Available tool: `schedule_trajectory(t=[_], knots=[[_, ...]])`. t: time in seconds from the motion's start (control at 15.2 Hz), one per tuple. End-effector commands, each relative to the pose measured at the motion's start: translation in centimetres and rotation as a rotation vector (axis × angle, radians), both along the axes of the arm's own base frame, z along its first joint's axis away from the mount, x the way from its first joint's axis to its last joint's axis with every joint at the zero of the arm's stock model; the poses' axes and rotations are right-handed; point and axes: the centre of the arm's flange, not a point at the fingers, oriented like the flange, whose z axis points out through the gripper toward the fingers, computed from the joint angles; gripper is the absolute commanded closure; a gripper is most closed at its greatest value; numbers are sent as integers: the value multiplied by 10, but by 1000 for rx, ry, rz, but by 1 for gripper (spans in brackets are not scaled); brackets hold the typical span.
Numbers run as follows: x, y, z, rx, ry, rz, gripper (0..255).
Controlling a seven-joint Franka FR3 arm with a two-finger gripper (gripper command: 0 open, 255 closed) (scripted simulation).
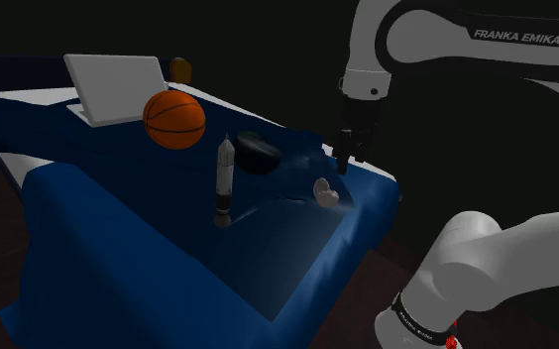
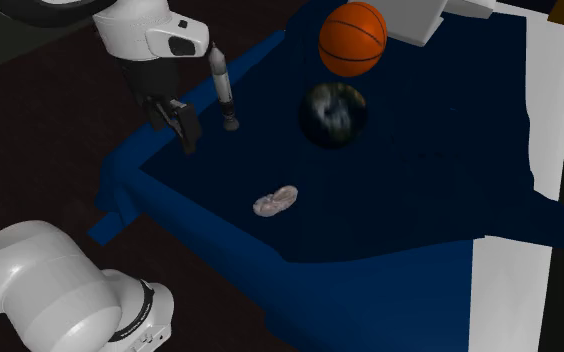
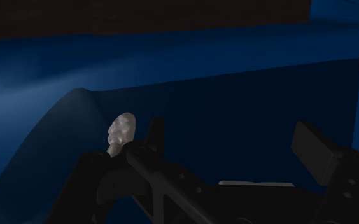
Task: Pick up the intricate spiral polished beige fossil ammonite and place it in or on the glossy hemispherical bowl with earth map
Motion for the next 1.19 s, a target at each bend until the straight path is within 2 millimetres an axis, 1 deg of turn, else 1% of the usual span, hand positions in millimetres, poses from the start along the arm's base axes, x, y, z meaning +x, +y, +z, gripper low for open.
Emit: schedule_trajectory(t=[0.0, 0.53, 1.12], knots=[[0, 0, 0, 0, 0, 0, 0], [27, -48, -79, -71, -71, -51, 0], [61, -111, -161, -150, -151, -108, 0]])
